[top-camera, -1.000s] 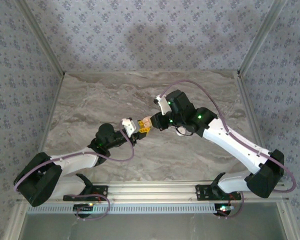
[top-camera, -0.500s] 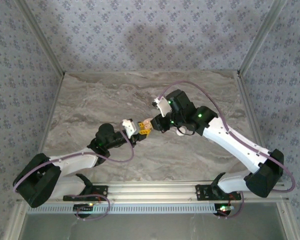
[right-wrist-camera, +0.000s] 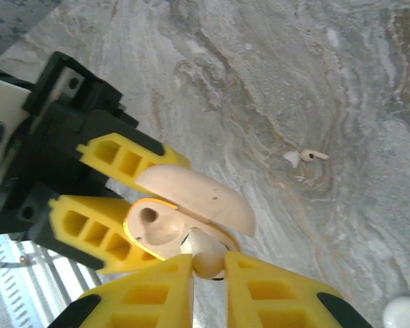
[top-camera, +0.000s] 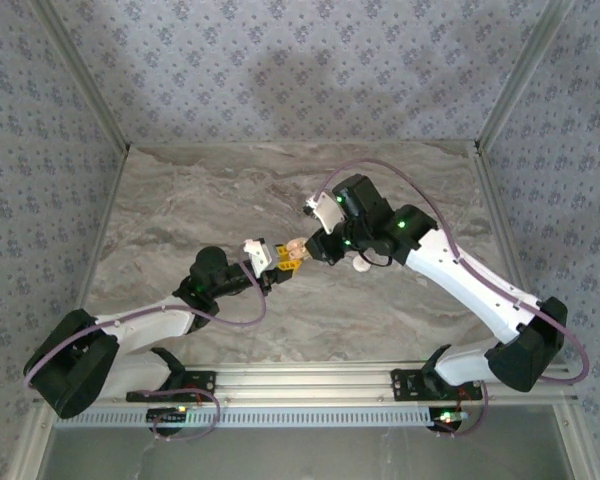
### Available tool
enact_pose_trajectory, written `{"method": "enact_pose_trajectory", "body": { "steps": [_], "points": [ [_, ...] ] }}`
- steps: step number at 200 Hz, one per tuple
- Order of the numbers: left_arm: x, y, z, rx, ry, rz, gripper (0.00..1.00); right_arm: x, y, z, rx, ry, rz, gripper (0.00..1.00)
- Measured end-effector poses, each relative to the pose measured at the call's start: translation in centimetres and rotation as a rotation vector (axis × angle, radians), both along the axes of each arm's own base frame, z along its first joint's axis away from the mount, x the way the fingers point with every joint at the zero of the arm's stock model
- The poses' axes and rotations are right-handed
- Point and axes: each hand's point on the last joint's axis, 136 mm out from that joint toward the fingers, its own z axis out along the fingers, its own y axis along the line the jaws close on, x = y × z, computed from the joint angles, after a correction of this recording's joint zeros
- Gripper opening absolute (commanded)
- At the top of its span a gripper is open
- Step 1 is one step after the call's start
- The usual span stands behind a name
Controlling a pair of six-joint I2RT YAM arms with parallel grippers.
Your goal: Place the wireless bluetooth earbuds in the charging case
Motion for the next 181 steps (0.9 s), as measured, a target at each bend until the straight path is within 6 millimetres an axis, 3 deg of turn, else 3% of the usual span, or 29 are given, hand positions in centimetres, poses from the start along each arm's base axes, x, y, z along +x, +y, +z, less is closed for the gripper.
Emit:
{"method": "enact_pose_trajectory", "body": {
  "steps": [128,181],
  "points": [
    [-0.2,-0.2,0.5,-0.002,-0.009,-0.02,0.17,0.7,0.3,0.6,0.021,-0.035,0.0,0.2],
    [-0.3,-0.2,0.7,-0.004,-0.017,-0.021,0.17,0.7,0.6,0.8,0.04,-0.036,0.006,0.25]
  ]
}}
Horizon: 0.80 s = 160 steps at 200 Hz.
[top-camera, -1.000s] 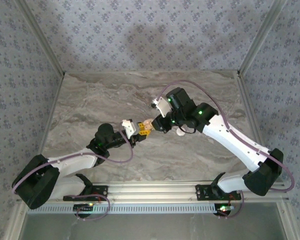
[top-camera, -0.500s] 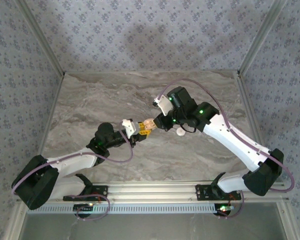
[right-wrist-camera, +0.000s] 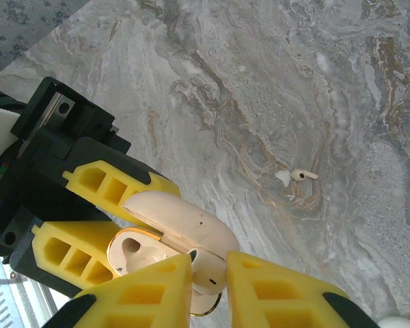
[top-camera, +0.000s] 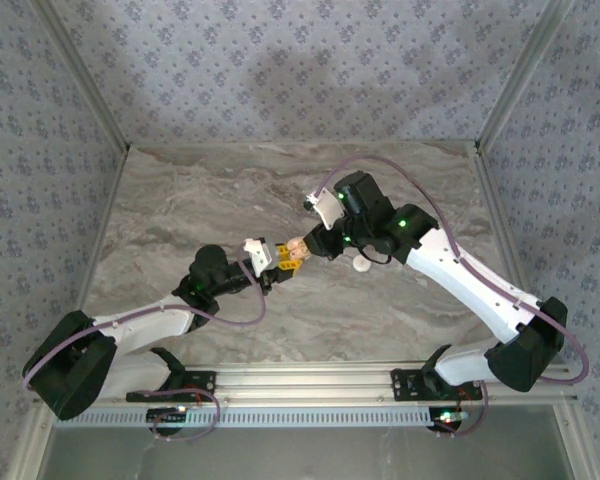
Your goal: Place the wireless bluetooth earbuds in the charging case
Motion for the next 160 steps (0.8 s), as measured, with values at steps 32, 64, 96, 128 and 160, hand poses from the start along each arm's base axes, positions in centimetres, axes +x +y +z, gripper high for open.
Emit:
{"method": "enact_pose_trajectory", "body": {
  "steps": [32,64,96,128,160],
  "points": [
    [0.0,0.0,0.1,-0.001,-0.001,0.0,0.18,0.0,0.0,-0.3,0.001,0.008,-0.007,0.27],
    [0.0,0.0,0.2,-0.005,-0.005,0.0,0.18,0.0,0.0,-0.6,0.003,0.018,-0.015,0.29],
    [0.1,0.2,0.9,-0.018,-0.021,0.014,0.17,-0.1,-0.1,-1.1,0.0,0.039,-0.028,0.32],
    [1.4,0.8,0.3,-0.001,0.001,0.086,0.17,0.6,-0.5,-2.0,0.01,0.065,-0.077,0.37],
    [4.3,3.1,0.1,-0.009,0.024,0.208,0.17,0.9,-1.4,-3.6,-0.009,0.109,-0.143,0.39]
  ]
}}
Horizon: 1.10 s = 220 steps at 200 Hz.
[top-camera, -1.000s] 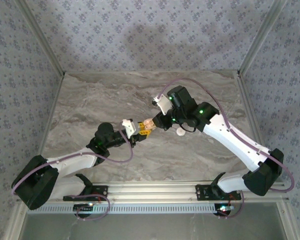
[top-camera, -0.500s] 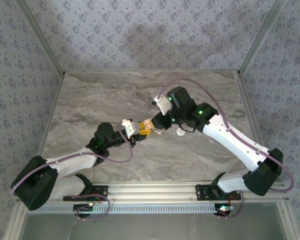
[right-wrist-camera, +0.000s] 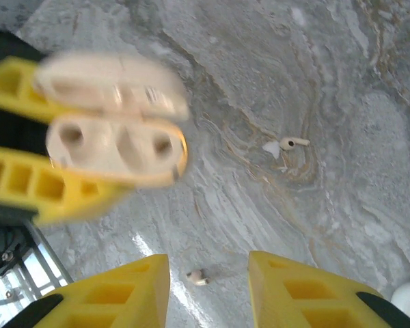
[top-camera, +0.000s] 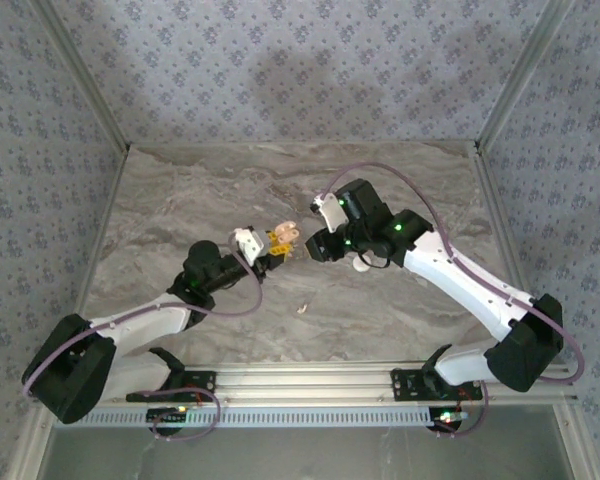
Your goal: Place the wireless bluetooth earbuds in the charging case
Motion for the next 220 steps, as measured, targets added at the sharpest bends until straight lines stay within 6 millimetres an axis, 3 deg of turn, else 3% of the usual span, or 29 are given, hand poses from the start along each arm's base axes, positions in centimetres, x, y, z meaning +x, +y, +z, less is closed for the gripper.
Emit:
{"method": "enact_pose_trajectory", "body": {
  "steps": [40,79,127,160,192,220],
  "points": [
    [1.9,1.9,-0.5,-0.007,0.046,0.09,0.17,-0.2,-0.8,-0.8,-0.012,0.056,-0.081,0.43],
    [2.8,3.6,-2.3,-0.001,0.133,0.16,0.17,-1.9,-0.8,-3.1,-0.113,0.144,-0.066,0.47],
    [2.4,5.0,-3.9,0.001,0.207,0.223,0.17,-2.6,-0.4,-7.6,-0.218,0.374,-0.199,0.53],
    [2.4,5.9,-4.0,-0.006,0.221,0.261,0.17,-5.6,1.3,-10.7,-0.182,0.546,-0.341,0.55],
    [2.6,6.8,-4.1,-0.013,0.235,0.297,0.17,-8.7,1.2,-15.9,-0.155,0.705,-0.515,0.51],
    [2.7,7.2,-4.2,-0.019,0.242,0.311,0.17,-9.0,2.1,-17.7,-0.126,0.759,-0.597,0.5]
  ]
}}
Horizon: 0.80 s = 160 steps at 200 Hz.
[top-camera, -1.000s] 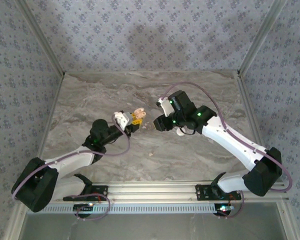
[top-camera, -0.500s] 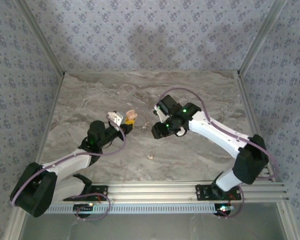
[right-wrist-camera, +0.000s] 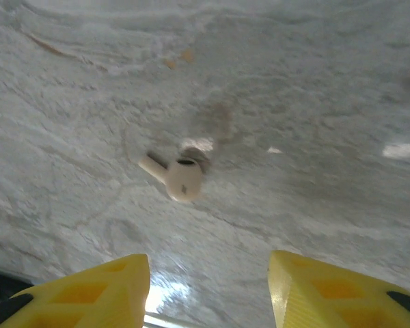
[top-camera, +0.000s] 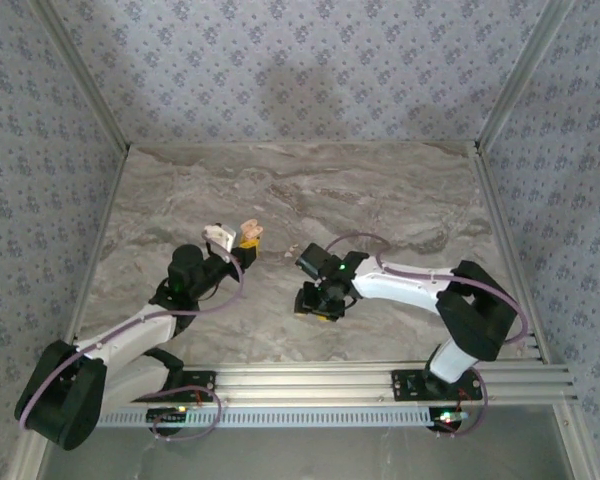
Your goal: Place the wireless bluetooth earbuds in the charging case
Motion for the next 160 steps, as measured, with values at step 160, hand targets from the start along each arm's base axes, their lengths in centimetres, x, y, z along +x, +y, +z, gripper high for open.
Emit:
{"method": "enact_pose_trajectory", "body": {
  "steps": [160],
  "points": [
    [0.2,1.6,0.2,-0.015,-0.009,0.048,0.17,4.5,3.5,-1.3,0.078,-0.035,-0.078,0.42]
  ]
}}
